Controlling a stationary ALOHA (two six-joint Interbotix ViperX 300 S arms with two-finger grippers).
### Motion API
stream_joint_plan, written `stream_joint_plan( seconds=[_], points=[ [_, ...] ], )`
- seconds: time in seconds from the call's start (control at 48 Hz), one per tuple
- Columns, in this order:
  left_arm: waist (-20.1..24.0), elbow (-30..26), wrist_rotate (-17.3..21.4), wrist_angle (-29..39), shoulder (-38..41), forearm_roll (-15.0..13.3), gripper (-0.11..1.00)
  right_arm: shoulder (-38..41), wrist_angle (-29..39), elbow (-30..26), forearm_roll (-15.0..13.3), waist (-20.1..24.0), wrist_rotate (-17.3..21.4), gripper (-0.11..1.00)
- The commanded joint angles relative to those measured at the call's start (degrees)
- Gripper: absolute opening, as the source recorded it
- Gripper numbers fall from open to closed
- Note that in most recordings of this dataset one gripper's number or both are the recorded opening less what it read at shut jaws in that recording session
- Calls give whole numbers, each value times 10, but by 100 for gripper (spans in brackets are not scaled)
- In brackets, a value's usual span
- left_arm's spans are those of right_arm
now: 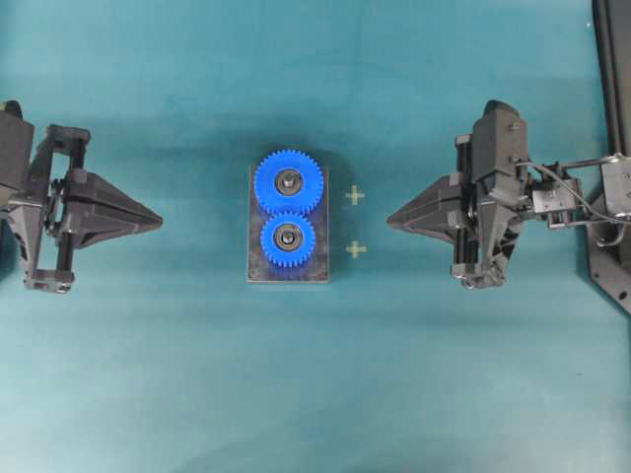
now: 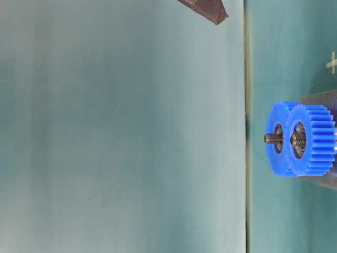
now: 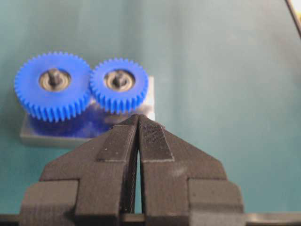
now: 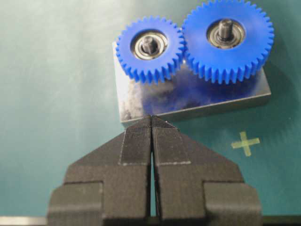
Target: Fit the small gear onto the shaft.
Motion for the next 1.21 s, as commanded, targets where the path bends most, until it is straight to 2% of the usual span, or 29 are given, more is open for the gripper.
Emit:
stream_joint_plan(
  seconds=[0.0,0.542,1.188],
  points=[
    [-2,-3,0,-4,-2,1,0,-7,-4,-2,-1,0,0,-1],
    [-2,11,-2,-5,-9,2,0,-7,-11,14,-1,-1,0,-1],
    [-2,51,-3,-5,-57,1,0,-7,-33,29,0,-2,2,-1]
  ],
)
